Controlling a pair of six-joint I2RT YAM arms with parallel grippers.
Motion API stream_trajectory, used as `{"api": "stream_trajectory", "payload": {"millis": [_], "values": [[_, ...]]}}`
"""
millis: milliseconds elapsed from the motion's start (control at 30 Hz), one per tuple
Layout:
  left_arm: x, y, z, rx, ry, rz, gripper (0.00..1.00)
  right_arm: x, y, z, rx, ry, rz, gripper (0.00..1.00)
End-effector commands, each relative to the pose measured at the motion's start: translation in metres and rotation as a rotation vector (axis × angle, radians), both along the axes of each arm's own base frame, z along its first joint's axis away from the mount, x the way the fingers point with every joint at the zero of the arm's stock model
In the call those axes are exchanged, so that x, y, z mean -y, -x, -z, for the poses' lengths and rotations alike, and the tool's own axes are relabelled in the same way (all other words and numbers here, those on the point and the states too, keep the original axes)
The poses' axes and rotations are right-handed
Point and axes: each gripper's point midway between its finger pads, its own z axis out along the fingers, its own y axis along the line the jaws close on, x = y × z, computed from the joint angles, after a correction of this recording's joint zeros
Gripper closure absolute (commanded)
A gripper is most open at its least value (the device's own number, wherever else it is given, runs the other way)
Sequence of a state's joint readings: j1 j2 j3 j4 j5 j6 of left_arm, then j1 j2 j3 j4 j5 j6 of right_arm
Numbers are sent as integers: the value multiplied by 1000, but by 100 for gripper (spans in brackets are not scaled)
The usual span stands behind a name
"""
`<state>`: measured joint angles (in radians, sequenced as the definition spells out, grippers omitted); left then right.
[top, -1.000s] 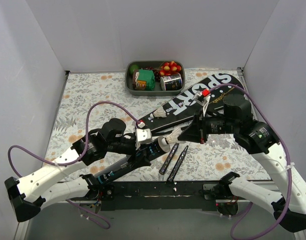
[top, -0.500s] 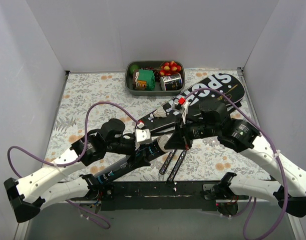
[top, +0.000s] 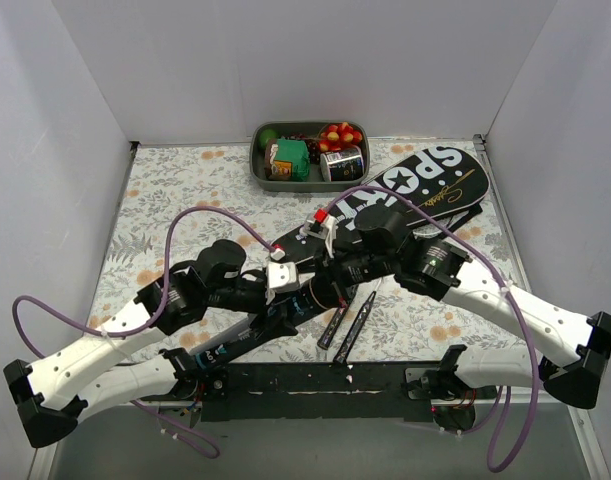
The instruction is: Pack up the badminton gear
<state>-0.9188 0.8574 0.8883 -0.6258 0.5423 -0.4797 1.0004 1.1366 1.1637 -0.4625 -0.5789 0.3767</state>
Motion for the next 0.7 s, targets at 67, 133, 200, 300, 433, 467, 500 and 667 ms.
{"api": "stream_trajectory", "payload": {"millis": [67,133,200,300,433,467,500,667], "values": [[1,5,-25,35,69,19,79,-20,17,2,-6,-45,-82,99],[1,5,-26,37,73,20,79,-21,21,5,-12,-42,-96,99],[1,5,-24,33,70,19,79,-20,21,2,-4,-44,-88,99],[1,5,-22,33,69,21,79,-14,17,-15,46,-52,-57,76],[1,6,-20,29,67,22,79,0,4,-37,102,-19,40,53],[1,6,-22,30,72,21,79,3,1,-42,116,-15,57,51],[1,6,-19,27,68,21,79,6,-5,-50,137,-11,95,48],[1,7,-19,23,72,22,79,34,-26,-95,231,6,256,39]]}}
